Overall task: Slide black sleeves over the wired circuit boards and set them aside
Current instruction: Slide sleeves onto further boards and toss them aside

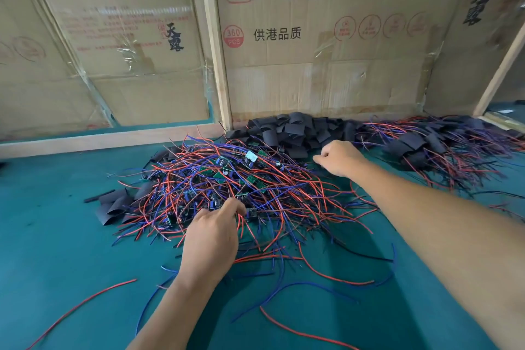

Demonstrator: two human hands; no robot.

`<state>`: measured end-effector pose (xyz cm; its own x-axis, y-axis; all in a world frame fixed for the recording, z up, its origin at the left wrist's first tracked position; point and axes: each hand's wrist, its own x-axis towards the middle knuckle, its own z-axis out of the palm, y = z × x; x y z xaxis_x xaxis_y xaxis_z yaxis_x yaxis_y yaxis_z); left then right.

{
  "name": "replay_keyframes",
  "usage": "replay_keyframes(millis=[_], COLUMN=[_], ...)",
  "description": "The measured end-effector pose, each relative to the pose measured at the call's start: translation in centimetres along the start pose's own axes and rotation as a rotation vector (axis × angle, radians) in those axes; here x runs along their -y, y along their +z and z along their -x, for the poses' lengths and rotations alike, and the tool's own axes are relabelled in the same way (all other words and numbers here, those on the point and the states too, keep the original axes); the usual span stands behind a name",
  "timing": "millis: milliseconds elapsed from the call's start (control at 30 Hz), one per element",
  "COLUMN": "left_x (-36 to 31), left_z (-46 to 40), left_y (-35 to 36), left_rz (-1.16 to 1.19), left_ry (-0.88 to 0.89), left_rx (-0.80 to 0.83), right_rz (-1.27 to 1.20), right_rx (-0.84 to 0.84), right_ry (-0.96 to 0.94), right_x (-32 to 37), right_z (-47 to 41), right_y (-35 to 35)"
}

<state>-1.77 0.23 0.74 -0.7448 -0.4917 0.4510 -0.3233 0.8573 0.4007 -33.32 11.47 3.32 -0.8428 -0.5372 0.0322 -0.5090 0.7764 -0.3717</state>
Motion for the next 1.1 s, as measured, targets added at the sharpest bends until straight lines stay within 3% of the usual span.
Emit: replay_keyframes(millis=[167, 300, 533, 933, 1100], left_x=[-0.1, 0.4, -0.4, 0.4, 0.7], left_z=[-0.1, -0.3, -0.1, -0.4, -0.3], left_y=[0.0, 0.1, -0.3, 0.4, 0.6], left_rz=[0.031, 0.024, 0.068, 0.109, 0.135], left_ry=[0.058, -0.033, 0.034, -0.009, -0.003], left_rx=[0.019, -0.016, -0.026, -0.003, 0.006], right_rz=[0.023, 0.157, -0.184, 0.177, 0.366], right_rx=[0.038, 0.04, -0.204, -0.026, -0.209], right_ry=[-0.099, -0.14, -0.154, -0.083, -0.149], right_x=[-0.5, 0.0, 0.4, 0.2, 0.0], right_z=[1.1, 3.6, 9.8, 2.3, 3.1], right_y=[-0.1, -0.5, -1.4, 0.3, 1.9])
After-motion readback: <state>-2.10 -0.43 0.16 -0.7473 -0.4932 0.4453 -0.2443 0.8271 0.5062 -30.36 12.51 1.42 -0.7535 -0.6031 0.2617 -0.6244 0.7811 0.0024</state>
